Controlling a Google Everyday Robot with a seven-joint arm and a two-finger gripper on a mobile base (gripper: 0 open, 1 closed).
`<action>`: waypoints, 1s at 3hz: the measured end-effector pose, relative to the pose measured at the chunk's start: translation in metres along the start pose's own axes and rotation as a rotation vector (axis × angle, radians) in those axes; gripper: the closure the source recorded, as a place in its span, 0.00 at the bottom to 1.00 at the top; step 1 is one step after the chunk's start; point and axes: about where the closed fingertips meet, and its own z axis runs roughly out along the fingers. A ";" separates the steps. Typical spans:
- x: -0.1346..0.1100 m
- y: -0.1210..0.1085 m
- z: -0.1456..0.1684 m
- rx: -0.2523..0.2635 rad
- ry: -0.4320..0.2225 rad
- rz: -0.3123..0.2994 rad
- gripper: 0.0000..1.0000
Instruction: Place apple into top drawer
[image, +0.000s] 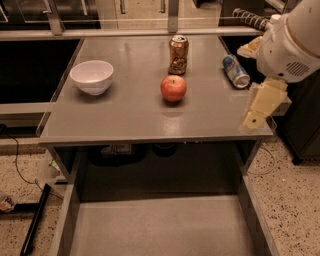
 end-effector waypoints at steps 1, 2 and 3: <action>-0.020 -0.027 0.020 0.028 -0.117 -0.023 0.00; -0.040 -0.049 0.037 0.026 -0.252 -0.019 0.00; -0.041 -0.049 0.037 0.026 -0.255 -0.020 0.00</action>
Offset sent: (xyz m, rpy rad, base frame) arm 0.0986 0.0555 0.0012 0.3849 -0.1082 0.1382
